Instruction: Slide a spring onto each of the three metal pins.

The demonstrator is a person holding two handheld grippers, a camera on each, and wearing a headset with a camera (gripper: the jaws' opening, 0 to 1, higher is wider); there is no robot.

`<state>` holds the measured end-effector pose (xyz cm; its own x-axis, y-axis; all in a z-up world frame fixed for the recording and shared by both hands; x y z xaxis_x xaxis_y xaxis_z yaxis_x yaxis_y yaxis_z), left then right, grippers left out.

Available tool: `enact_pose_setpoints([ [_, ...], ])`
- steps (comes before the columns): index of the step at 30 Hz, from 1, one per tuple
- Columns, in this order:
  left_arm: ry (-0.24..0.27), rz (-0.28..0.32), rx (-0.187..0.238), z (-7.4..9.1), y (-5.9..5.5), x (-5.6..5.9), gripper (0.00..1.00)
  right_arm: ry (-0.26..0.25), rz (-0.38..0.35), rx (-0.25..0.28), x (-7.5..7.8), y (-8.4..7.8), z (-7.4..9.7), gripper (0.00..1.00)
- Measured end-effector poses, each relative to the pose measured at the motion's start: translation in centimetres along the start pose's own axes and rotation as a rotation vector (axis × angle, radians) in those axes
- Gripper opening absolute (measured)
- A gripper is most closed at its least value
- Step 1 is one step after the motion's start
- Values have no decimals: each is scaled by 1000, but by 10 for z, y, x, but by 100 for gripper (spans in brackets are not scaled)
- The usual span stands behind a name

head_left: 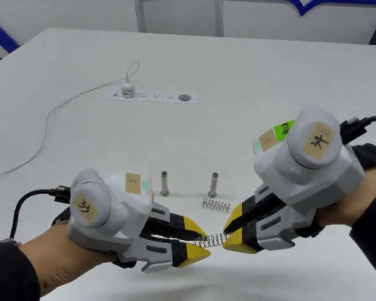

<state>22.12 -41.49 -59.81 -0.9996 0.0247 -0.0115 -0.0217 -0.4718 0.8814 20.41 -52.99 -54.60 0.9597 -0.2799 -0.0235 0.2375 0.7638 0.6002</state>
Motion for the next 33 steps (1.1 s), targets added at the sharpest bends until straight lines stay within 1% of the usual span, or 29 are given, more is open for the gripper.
enact_pose_setpoints([
  [4, -2, 2, 2, 0, 0, 0, 12, -9, 23, 33, -2, 12, 3, 11],
  [13, -8, 3, 3, 0, 0, 2, 11, -11, 65, 40, -6, 25, 0, 11],
  [19, -4, 19, 13, 0, 0, 1, 11, -14, 60, 51, -5, 27, -1, 12],
  [27, 5, 31, 18, 1, -1, -1, 11, -17, 45, 37, -3, 23, -3, 14],
  [30, 5, 32, 22, 1, -1, -1, 11, -18, 43, 23, -2, 21, -6, 14],
  [33, 8, 27, 22, 1, 0, -1, 11, -19, 47, 29, -2, 21, -6, 12],
])
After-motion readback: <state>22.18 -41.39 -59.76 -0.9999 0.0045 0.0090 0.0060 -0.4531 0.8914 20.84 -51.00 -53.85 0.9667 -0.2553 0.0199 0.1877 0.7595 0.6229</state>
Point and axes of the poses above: the centre of the closed fingertips' face, and the gripper's own axes: z roughly backward along the fingers, x roughly to its right, y roughly out of its top, the point moved 8 cm from there along z, roughly backward along the fingers
